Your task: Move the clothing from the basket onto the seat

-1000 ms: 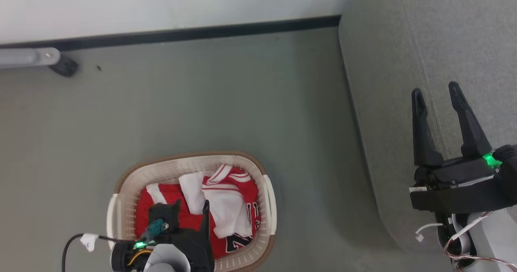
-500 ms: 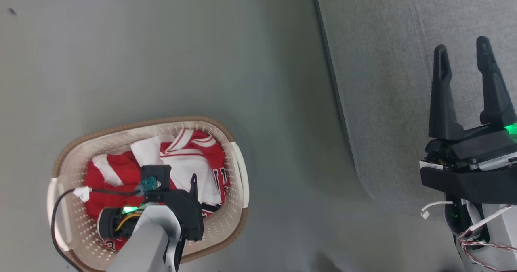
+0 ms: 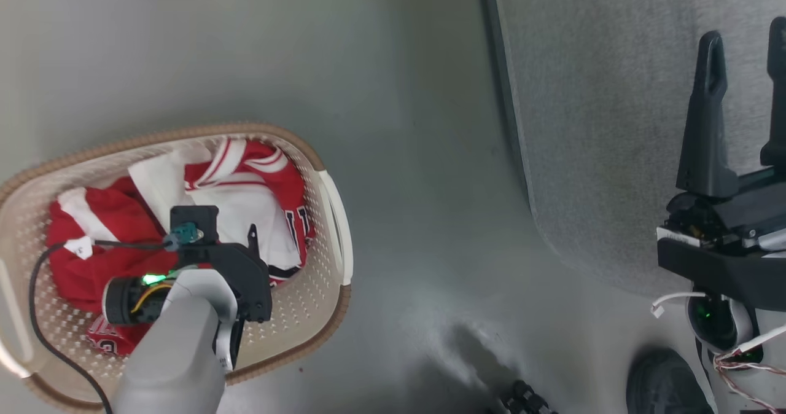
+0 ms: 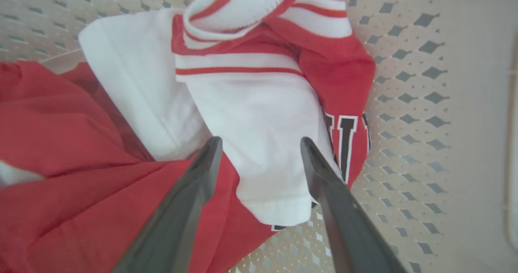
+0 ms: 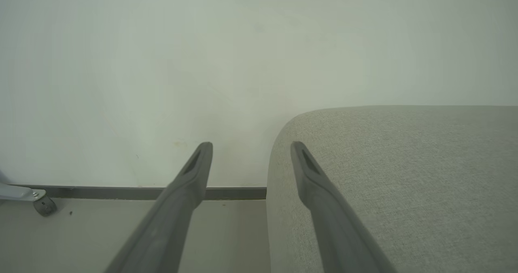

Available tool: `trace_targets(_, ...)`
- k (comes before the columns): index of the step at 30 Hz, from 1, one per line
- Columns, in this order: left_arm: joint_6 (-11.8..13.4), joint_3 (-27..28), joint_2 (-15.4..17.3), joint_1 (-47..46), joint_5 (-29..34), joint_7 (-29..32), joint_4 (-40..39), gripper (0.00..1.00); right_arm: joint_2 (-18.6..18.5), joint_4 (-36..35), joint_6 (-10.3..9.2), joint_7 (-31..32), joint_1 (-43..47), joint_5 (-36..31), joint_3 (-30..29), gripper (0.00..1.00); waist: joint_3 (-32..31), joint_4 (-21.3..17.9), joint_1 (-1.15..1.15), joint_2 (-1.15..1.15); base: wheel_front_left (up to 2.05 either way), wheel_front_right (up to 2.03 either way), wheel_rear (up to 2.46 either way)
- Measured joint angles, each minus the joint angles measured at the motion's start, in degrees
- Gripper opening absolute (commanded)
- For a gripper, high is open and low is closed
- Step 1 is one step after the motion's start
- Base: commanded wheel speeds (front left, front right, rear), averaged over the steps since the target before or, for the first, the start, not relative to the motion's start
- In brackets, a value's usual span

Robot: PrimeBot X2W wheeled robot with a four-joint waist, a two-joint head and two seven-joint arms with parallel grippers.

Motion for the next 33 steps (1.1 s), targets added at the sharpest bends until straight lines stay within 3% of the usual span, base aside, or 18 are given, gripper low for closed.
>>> trace_targets(9, 0.00, 1.46, 0.22, -2.17, -0.31, -0.04, 3.60, 1.00, 0.84, -2.46, 0.01, 0.00, -1.92, -0.19, 0.10, 1.00, 4.94, -1.38, 0.00, 0.00, 0.00, 0.00, 0.00)
trace_targets(21, -0.62, 2.12, -0.75, -5.08, -2.54, -0.59, 6.92, 1.00, 0.69, -4.78, 0.02, -0.01, -1.56, -1.23, -0.85, 1.00, 6.84, -1.20, -0.01, -0.01, 0.00, 0.00, 0.00)
trace_targets(22, -0.99, 2.18, -0.86, -5.36, -2.60, -0.58, 7.03, 0.95, 0.65, -4.91, 0.02, -0.01, -1.50, -1.23, -0.98, 1.00, 6.91, -1.14, -0.01, -0.01, 0.00, 0.00, 0.00)
trace_targets(23, -1.10, 2.35, -0.99, -5.55, -2.89, -0.58, 7.13, 0.62, 0.60, -5.05, 0.02, -0.01, -1.47, -1.26, -1.09, 1.00, 6.97, -1.08, -0.01, -0.01, 0.00, 0.00, 0.00)
trace_targets(24, -1.46, 2.43, -1.12, -5.78, -3.13, -0.58, 7.32, 0.39, 0.54, -5.22, 0.02, 0.00, -1.42, -1.40, -1.19, 1.00, 7.04, -1.01, -0.01, -0.01, 0.00, 0.00, 0.00)
trace_targets(25, -1.53, 2.41, -1.20, -6.06, -3.12, -0.58, 7.45, 0.00, 0.46, -5.46, 0.02, -0.01, -1.37, -1.53, -1.29, 1.00, 7.10, -0.94, -0.01, -0.01, 0.00, 0.00, 0.00)
trace_targets(33, -2.25, 2.29, -1.71, -7.62, -3.21, -0.59, 8.77, 0.00, 0.27, -6.28, 0.03, -0.01, -0.57, -1.64, -1.70, 1.00, 7.62, -0.32, -0.01, -0.01, 0.00, 0.00, 0.00)
